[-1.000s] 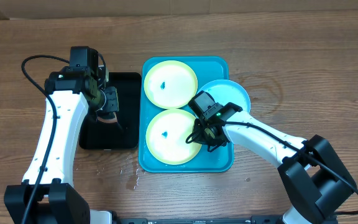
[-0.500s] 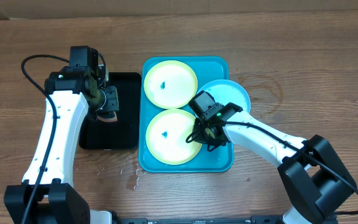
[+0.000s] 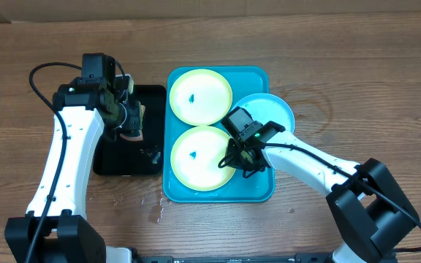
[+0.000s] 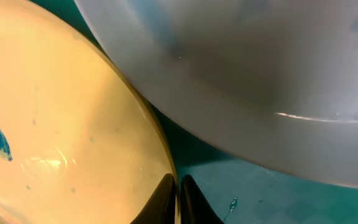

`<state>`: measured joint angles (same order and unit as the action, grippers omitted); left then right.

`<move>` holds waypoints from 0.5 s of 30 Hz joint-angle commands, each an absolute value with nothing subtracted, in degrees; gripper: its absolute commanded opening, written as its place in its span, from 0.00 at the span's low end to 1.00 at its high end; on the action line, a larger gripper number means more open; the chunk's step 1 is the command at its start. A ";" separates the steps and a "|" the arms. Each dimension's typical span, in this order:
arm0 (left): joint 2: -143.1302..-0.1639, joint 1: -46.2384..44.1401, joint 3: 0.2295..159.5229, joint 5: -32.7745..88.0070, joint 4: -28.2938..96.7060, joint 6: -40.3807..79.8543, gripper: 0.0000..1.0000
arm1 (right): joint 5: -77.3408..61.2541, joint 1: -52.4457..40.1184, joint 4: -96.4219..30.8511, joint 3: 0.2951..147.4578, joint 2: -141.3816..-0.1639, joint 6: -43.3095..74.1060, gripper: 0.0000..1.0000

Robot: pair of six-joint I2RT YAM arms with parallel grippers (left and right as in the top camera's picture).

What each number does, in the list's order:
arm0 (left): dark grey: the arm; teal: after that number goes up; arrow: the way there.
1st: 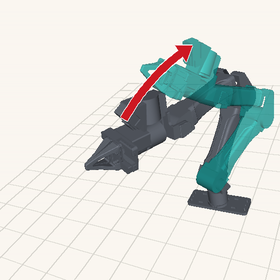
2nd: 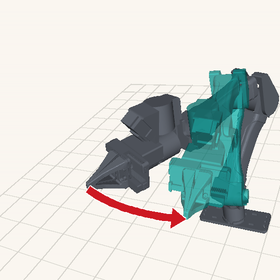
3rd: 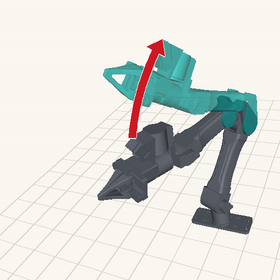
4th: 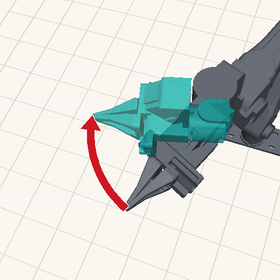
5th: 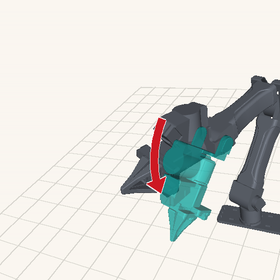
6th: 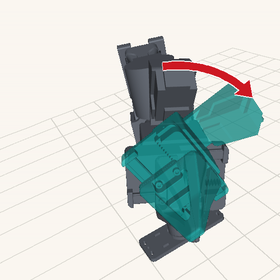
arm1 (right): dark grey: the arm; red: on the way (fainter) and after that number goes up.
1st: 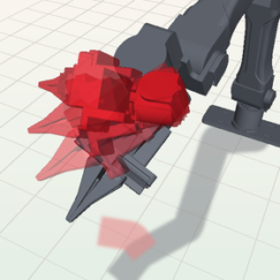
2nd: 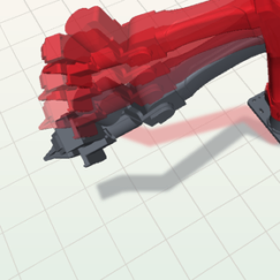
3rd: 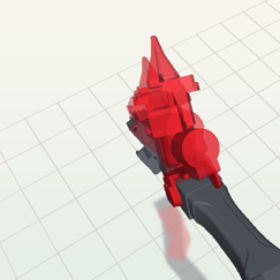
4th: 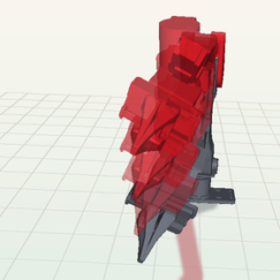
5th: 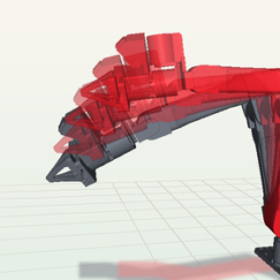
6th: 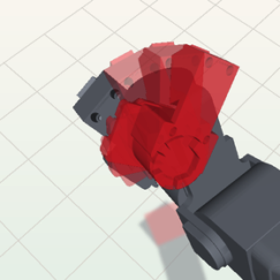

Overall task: Clean dirty plates on tray and stack at the side
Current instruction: 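Move the sponge with the left gripper over the lower yellow plate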

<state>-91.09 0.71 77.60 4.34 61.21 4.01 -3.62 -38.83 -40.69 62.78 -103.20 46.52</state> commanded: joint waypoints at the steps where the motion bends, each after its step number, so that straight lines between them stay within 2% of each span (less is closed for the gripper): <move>1: -90.65 0.25 77.97 6.11 60.38 2.28 0.04 | -3.29 -38.94 -40.47 62.30 -103.11 46.72 0.05; 6: -90.65 -1.13 77.97 15.99 59.96 -0.75 0.04 | -3.51 -38.94 -40.45 62.30 -103.11 46.70 0.04; 9: -90.65 -2.59 77.95 22.09 60.58 -1.13 0.04 | -3.51 -38.94 -40.47 62.30 -103.11 46.70 0.15; 15: -90.65 -7.35 76.47 21.37 60.97 -1.04 0.04 | -3.53 -38.94 -40.45 62.30 -103.11 46.70 0.15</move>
<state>-91.09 -5.23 77.45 18.44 61.47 0.71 -3.64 -38.81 -40.64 62.76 -103.20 46.46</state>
